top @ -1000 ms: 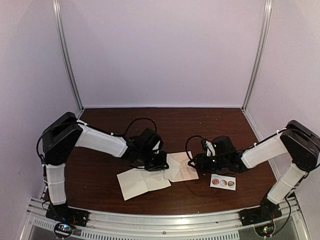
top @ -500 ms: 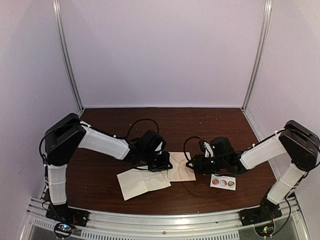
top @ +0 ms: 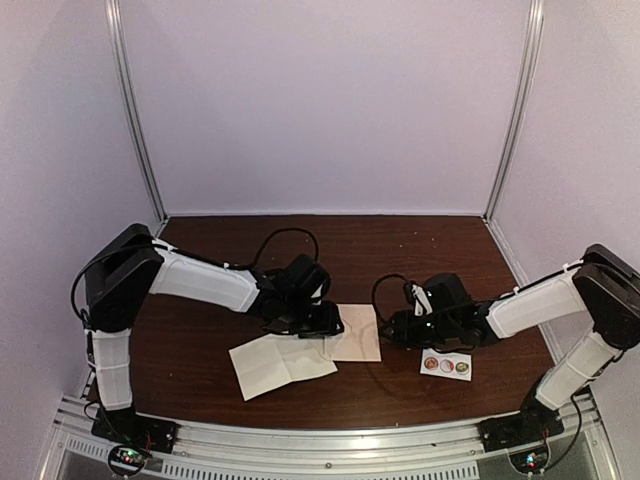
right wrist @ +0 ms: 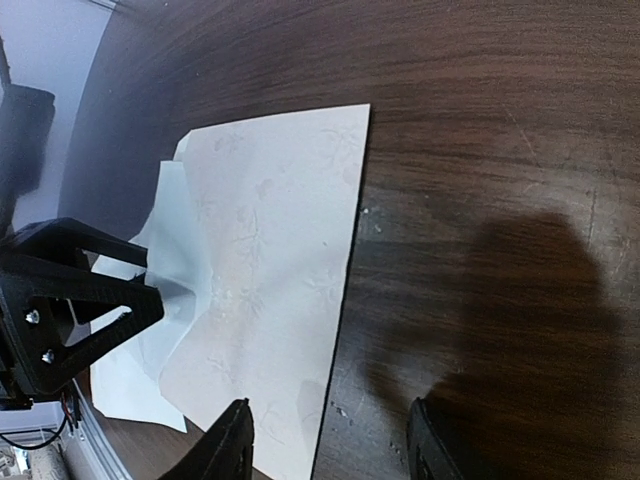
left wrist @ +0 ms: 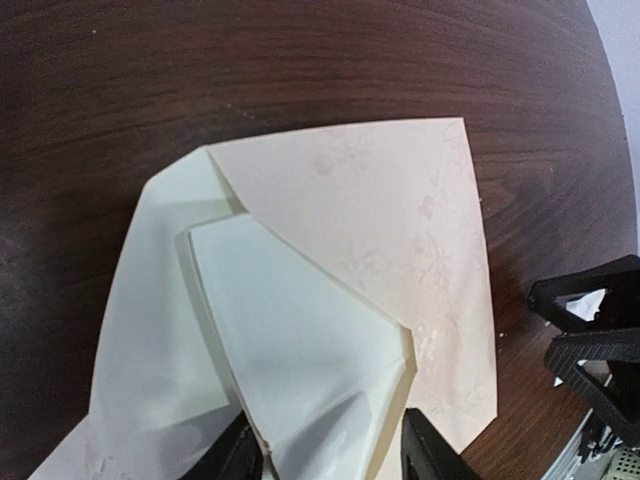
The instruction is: Place the letter into the envelope and seal it
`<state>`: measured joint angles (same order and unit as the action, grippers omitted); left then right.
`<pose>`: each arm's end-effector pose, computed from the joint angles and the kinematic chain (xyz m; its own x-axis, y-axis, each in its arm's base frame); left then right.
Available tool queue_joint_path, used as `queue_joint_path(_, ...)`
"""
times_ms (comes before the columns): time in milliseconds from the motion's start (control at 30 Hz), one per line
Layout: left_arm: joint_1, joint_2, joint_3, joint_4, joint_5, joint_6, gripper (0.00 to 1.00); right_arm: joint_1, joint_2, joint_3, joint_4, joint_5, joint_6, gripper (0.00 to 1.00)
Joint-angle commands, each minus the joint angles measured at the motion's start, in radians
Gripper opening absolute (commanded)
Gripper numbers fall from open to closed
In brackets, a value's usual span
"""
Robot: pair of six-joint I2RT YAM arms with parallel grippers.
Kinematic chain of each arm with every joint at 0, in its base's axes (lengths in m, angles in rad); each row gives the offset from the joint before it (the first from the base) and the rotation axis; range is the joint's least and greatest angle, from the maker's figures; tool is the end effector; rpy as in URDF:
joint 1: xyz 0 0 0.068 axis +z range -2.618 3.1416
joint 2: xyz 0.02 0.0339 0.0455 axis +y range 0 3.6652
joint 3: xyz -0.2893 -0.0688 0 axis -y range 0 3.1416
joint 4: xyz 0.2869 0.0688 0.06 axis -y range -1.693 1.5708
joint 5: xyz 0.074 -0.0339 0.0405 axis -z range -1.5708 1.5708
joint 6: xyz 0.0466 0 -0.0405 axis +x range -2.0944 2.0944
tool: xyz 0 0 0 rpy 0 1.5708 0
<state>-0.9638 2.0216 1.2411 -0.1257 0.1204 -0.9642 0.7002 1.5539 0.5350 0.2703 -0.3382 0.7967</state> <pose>0.2614 -0.3862 0.1200 -0.9606 -0.0467 -0.2739 0.1200 0.8193 -0.5606 0.2218 0.2071 0.1096 -0.9314 0.0972 -0.3507 -0.1827 0.7084 0.6817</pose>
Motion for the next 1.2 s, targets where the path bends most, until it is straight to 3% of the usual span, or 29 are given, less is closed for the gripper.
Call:
queue_joint_path(0, -0.005, -0.058, 0.022, -0.090, -0.068, 0.061, 0.53, 0.003, -0.046, 0.026, -0.091, 0.061, -0.038, 0.54)
queue_joint_path(233, -0.003, -0.068, 0.046, -0.123, -0.097, 0.095, 0.64, 0.003, -0.035, 0.042, -0.077, 0.027, -0.038, 0.54)
queue_joint_path(367, 0.000, -0.058, 0.046, -0.123, -0.101, 0.091, 0.45, 0.009, -0.007, 0.049, -0.057, 0.007, -0.033, 0.54)
queue_joint_path(467, 0.004, -0.045, 0.044, -0.113, -0.088, 0.083, 0.36, 0.016, 0.019, 0.060, -0.041, 0.000, -0.027, 0.51)
queue_joint_path(667, 0.008, -0.030, 0.029, -0.097, -0.068, 0.068, 0.31, 0.025, 0.065, 0.071, -0.012, -0.007, -0.011, 0.47)
queue_joint_path(867, 0.013, -0.020, 0.009, -0.056, -0.034, 0.063, 0.19, 0.031, 0.097, 0.085, -0.009, -0.011, -0.014, 0.44)
queue_joint_path(1167, 0.019, -0.011, 0.006, -0.079, -0.062, 0.067, 0.21, 0.036, 0.119, 0.095, -0.011, -0.012, -0.010, 0.43)
